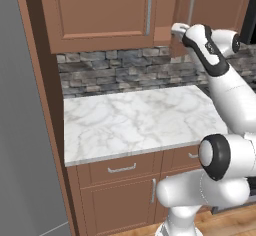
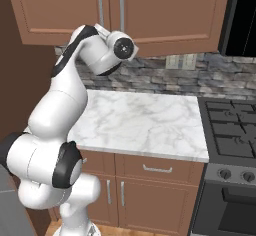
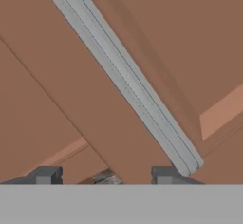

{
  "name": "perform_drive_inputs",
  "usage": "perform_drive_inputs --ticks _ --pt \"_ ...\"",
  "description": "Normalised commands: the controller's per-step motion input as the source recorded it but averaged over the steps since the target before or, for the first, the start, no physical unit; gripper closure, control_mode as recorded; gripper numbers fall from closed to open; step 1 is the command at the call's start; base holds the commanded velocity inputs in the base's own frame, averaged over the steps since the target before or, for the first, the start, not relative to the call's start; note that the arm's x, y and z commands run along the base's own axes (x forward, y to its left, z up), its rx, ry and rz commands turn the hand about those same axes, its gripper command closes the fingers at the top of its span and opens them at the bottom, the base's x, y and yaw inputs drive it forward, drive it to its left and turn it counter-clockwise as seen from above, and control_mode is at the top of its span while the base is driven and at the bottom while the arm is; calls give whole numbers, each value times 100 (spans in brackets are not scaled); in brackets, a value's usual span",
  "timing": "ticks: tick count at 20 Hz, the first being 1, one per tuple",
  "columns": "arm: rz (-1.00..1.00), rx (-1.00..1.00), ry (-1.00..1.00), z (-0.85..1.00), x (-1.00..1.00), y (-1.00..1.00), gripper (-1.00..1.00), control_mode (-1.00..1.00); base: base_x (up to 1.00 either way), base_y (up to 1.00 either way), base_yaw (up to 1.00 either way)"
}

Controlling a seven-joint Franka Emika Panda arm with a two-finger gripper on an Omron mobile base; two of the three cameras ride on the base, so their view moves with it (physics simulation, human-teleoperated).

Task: Close all open cabinet doors.

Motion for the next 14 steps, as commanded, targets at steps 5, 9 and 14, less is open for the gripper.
perform_drive_inputs --ticks 5,9,14 --pt "0 0 0 0 36 -10 -100 -100 0 0 0" --pt "0 0 0 0 42 -6 -100 -100 0 0 0" --pt "0 0 -2 -3 47 -5 -100 -100 0 0 0"
